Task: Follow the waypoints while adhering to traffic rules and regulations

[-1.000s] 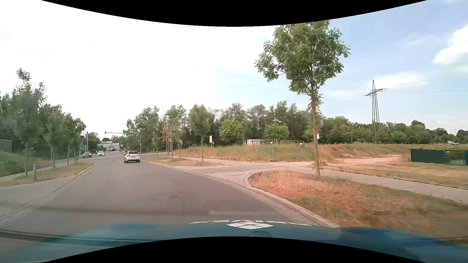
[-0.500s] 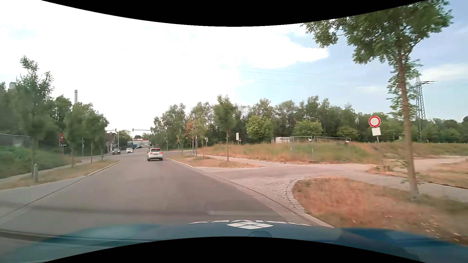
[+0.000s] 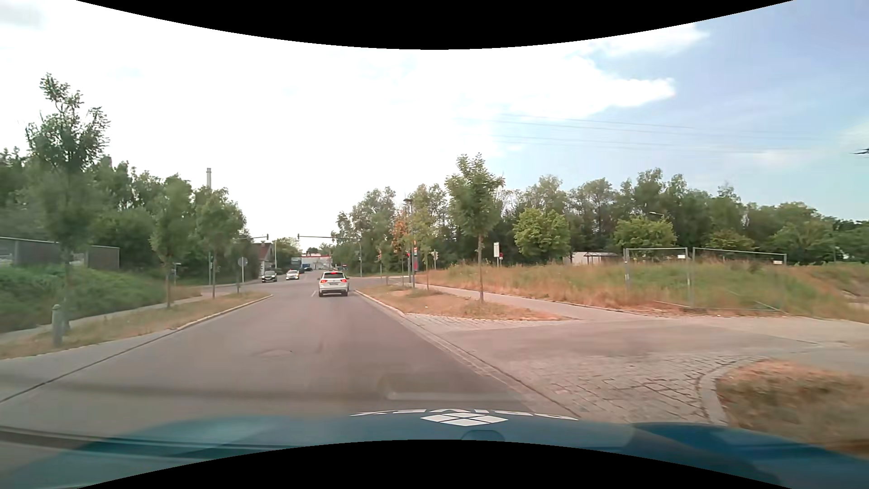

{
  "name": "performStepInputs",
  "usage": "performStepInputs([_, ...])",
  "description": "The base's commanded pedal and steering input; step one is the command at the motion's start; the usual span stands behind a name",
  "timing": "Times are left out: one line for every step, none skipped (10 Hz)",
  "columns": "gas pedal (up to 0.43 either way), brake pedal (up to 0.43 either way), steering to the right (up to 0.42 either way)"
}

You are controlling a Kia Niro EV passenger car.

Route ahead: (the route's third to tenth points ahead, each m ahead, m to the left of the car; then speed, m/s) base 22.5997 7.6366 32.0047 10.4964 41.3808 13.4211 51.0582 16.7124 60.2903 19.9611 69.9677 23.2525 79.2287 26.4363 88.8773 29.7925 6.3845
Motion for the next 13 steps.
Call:
performStepInputs([0.138, 0.000, -0.182])
performStepInputs([0.138, 0.000, -0.179])
performStepInputs([0.130, 0.000, -0.173])
performStepInputs([0.079, 0.000, -0.167])
performStepInputs([0.000, 0.000, -0.162])
performStepInputs([0.000, 0.000, -0.158])
performStepInputs([0.000, 0.000, -0.150])
performStepInputs([0.000, 0.000, -0.141])
performStepInputs([0.000, 0.000, -0.130])
performStepInputs([0.000, 0.000, -0.115])
performStepInputs([0.000, 0.000, -0.094])
performStepInputs([0.000, 0.000, -0.069])
performStepInputs([0.000, 0.000, -0.051])
